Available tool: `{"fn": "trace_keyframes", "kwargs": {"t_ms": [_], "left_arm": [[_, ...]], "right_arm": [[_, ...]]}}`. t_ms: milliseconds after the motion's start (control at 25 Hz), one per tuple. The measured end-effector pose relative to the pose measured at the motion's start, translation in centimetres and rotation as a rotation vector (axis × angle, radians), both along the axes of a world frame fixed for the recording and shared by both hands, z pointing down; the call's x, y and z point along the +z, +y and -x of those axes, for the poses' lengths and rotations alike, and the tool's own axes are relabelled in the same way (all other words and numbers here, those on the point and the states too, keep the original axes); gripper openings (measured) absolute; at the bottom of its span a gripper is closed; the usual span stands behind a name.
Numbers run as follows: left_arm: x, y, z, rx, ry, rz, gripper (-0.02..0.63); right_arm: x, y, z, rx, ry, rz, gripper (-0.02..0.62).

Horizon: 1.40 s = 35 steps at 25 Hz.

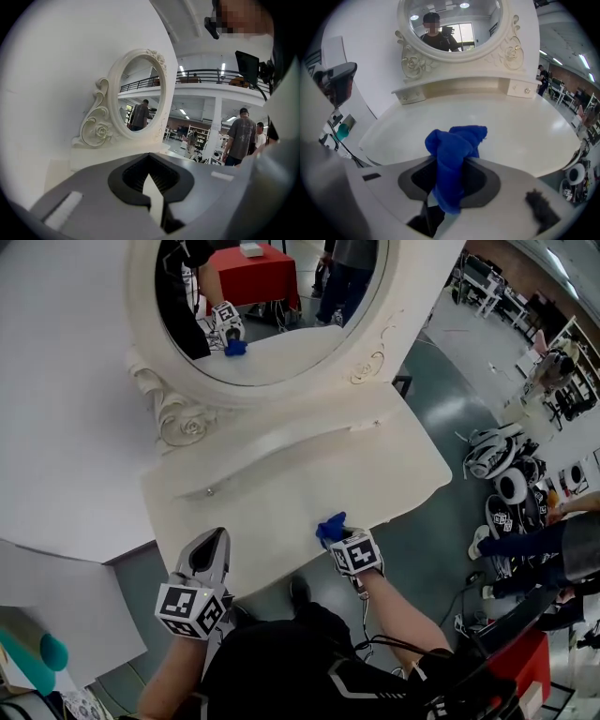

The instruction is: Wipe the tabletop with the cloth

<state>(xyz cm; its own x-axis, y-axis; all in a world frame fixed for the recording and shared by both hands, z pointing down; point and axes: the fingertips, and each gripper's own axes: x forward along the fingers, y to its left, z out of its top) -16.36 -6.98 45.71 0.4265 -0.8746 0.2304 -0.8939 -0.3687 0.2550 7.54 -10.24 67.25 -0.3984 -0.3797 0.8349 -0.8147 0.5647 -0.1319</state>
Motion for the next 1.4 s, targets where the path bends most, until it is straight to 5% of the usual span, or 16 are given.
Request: {"fn": "trace_keyframes", "kwargs": {"t_ms": [200, 400, 680, 960, 1400], "left_arm": [[-0.1, -0.4, 0.3, -0.035, -0.002, -0.008, 0.008], [0.4, 0.2, 1.5, -0.128, -0.016, 0.02, 0.008], [0.3, 0.6, 2.2, -0.26, -0.011, 0.046, 0.009], [1.1, 1.5, 2.9, -0.366, -0.028, 0.088, 0.008], [0.6, -1.6, -1.1, -0.259, -0.015, 0.071, 0.009]], "right_arm": [[-1.7, -3.7, 0.6, 0.051, -0.08, -0.032, 0.137], [-4.8, -12.0, 1.7, 0.085, -0.083, -0.199, 0.137], [-3.4, -21.3, 5.2, -0.019, -0.076, -0.172, 0.137], [-0.6, -23.6, 7.3, -0.061, -0.052, -0.152, 0.137], [-0.3, -17.4, 3.3, -0.141, -0.038, -0.041, 0.137]]}}
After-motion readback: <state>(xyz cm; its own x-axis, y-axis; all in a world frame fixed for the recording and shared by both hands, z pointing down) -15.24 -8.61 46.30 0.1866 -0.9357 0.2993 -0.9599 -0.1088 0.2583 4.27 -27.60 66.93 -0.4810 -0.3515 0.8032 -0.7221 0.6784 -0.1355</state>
